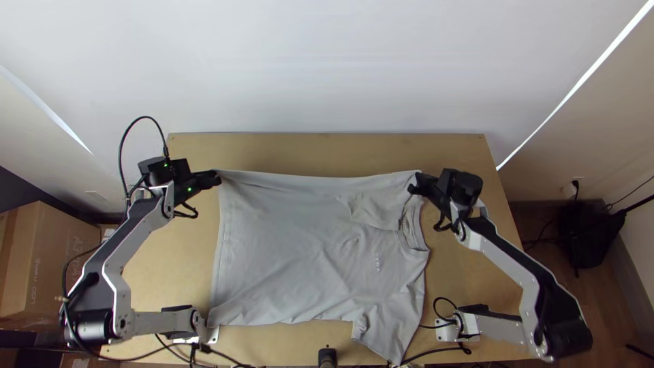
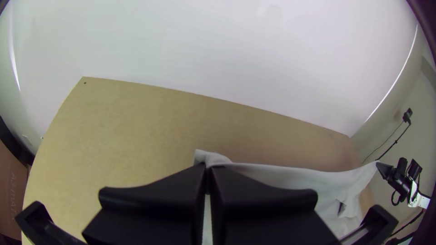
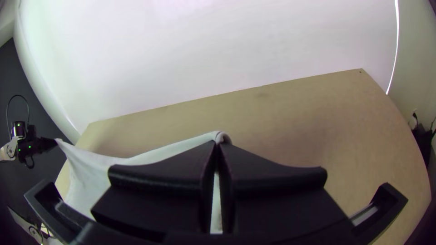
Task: Fold the t-shirt
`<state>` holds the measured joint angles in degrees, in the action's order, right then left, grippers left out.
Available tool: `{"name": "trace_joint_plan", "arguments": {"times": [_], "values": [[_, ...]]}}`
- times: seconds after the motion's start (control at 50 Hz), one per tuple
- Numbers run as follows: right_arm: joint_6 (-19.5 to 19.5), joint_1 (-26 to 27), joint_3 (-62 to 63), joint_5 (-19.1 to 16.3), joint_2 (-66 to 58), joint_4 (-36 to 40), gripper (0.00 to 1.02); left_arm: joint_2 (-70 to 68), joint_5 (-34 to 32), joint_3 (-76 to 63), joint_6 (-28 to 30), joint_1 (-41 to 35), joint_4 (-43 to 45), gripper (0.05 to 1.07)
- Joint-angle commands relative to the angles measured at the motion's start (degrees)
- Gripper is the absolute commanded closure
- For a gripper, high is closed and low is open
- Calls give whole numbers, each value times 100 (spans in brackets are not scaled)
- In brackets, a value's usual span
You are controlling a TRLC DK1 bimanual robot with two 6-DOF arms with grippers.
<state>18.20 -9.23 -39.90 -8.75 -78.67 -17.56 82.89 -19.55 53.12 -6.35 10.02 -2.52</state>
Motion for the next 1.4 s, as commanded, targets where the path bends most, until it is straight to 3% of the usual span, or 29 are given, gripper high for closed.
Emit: {"name": "trace_joint_plan", "arguments": {"times": [0.0, 0.42, 0.72, 1.02, 1.22, 1.38], "values": [[96, 176, -563, 67, -684, -160, 100, 579, -31, 453, 143, -9, 261, 105], [88, 291, -2479, 102, -2776, -125, 100, 2609, 145, 2229, 187, -9, 367, 105], [96, 422, -4034, 190, -3945, 297, 100, 3514, 232, 3582, 116, -114, -134, 105], [404, 528, -5441, 190, -4578, 1536, 100, 3646, 276, 4233, -59, -229, -952, 105], [712, 484, -5977, 190, -4508, 2820, 100, 3435, 57, 4444, -130, -246, -2006, 105], [835, 449, -6179, 190, -4367, 3690, 100, 3084, -40, 4259, -253, -246, -2358, 105]]}}
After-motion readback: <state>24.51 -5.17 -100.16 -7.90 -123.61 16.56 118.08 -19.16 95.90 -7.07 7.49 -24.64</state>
